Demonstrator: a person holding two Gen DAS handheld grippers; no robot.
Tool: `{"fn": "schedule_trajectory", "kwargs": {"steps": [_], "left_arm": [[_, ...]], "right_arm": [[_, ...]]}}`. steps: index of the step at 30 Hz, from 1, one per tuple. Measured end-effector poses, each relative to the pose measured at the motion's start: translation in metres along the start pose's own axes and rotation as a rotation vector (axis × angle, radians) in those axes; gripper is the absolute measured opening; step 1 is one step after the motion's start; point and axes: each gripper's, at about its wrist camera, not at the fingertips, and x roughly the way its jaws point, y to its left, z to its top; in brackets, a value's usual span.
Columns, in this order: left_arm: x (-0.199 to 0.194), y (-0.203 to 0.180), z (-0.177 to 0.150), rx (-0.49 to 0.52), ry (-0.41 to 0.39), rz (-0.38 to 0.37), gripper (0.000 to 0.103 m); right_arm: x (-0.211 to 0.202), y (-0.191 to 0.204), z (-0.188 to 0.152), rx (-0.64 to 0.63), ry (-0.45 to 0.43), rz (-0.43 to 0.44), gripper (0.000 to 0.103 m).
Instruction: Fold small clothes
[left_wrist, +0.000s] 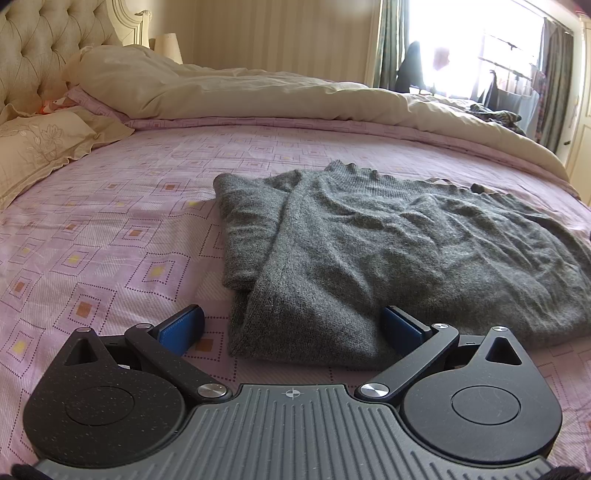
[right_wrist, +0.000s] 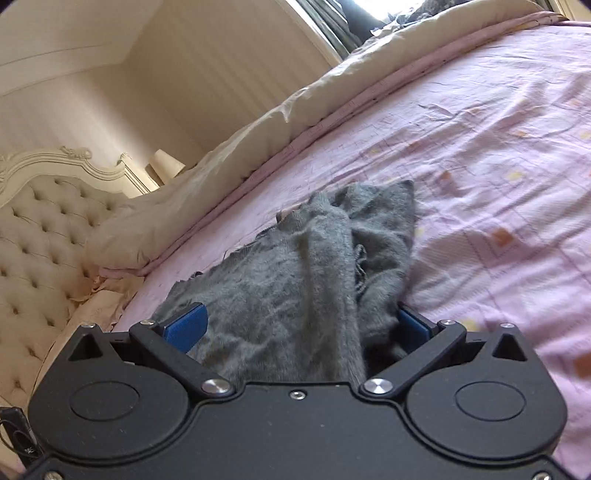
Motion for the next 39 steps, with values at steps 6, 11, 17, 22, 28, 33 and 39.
{"fn": "schedule_trajectory", "kwargs": {"steps": [6,11,17,22,28,33,39], "left_arm": [[0.0,0.0,0.0,0.003,0.003,0.001,0.103],[-0.001,0.0,0.001,-0.009,0.006,-0.012,0.103],[-0.013,-0.002,0.02,-0.023,0.032,0.022,0.101],[-0.033,-0.035,0.06,0.032,-0.035,-0.014,0.101],[0.009,-0.091,0.098,0.076,0.014,-0.071,0.101],[0.055,-0.127,0.103,0.119,0.092,-0.06,0.101],[0.098,-0.142,0.088,0.224,0.193,0.028,0.103]], "right_arm": [[0.015,0.005,-0.005,-0.068,-0.023,0.018,0.103],[0.014,0.004,-0.006,-0.069,-0.032,0.029,0.103],[0.011,0.001,-0.007,-0.065,-0.039,0.038,0.103],[0.008,0.0,-0.007,-0.063,-0.04,0.04,0.103],[0.006,-0.001,-0.007,-0.062,-0.041,0.041,0.103],[0.006,-0.002,-0.006,-0.062,-0.043,0.043,0.103],[0.004,-0.001,-0.006,-0.064,-0.043,0.042,0.103]]}}
